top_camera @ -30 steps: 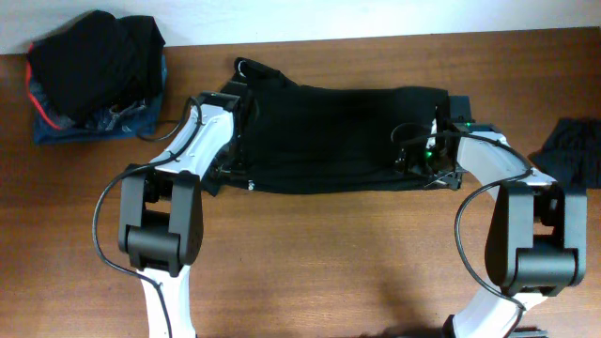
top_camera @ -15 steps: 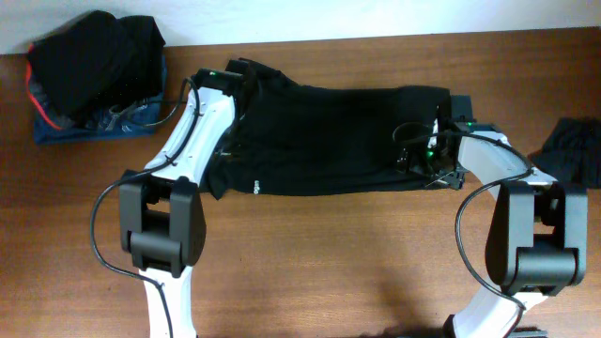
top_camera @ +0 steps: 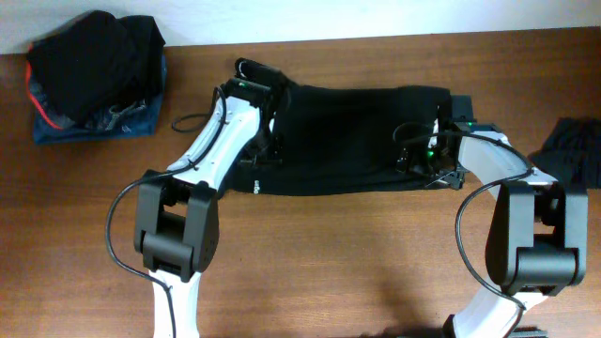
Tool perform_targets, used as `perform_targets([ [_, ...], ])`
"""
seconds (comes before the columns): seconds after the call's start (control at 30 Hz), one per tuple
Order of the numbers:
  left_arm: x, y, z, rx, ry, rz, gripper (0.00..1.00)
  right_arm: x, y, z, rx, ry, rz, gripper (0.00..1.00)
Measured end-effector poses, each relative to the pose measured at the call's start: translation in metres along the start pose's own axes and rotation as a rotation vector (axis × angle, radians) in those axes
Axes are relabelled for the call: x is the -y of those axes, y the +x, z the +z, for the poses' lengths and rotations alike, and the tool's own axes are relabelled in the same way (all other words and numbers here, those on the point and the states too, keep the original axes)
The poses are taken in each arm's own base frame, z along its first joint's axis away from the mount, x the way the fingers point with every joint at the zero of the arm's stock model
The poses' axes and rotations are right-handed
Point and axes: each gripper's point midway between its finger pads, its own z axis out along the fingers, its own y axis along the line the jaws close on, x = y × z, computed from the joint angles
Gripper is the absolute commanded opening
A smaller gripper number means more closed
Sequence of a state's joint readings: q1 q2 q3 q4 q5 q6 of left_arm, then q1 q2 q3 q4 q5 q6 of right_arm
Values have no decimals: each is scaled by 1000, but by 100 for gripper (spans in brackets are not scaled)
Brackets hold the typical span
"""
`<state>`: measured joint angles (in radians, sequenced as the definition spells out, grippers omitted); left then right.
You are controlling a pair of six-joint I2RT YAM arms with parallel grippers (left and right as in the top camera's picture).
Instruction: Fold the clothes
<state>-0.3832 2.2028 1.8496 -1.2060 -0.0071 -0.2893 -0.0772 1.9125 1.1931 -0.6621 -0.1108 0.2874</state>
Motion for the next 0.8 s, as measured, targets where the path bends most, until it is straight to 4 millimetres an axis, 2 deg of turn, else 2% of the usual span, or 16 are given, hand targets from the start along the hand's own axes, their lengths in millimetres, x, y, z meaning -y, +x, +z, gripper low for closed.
perform_targets([
  [0.1, 0, 2, 7, -6, 4, -3, 1, 0, 0, 0, 0, -1, 1, 100],
  [0.47, 9, 5, 7, -24, 55, -4, 1, 0, 0, 0, 0, -2, 1, 99],
  [0.53, 9, 6, 13, -38, 54, -5, 1, 0, 0, 0, -1, -2, 1, 100],
  [0.63, 8, 12, 38, -97, 38, -6, 1, 0, 0, 0, -1, -2, 1, 100],
  [0.7, 7, 15, 47, -119, 32, -7, 1, 0, 0, 0, -1, -2, 1, 100],
  [0.8, 9, 11, 50, -109, 38, -7, 1, 0, 0, 0, -1, -2, 1, 100],
])
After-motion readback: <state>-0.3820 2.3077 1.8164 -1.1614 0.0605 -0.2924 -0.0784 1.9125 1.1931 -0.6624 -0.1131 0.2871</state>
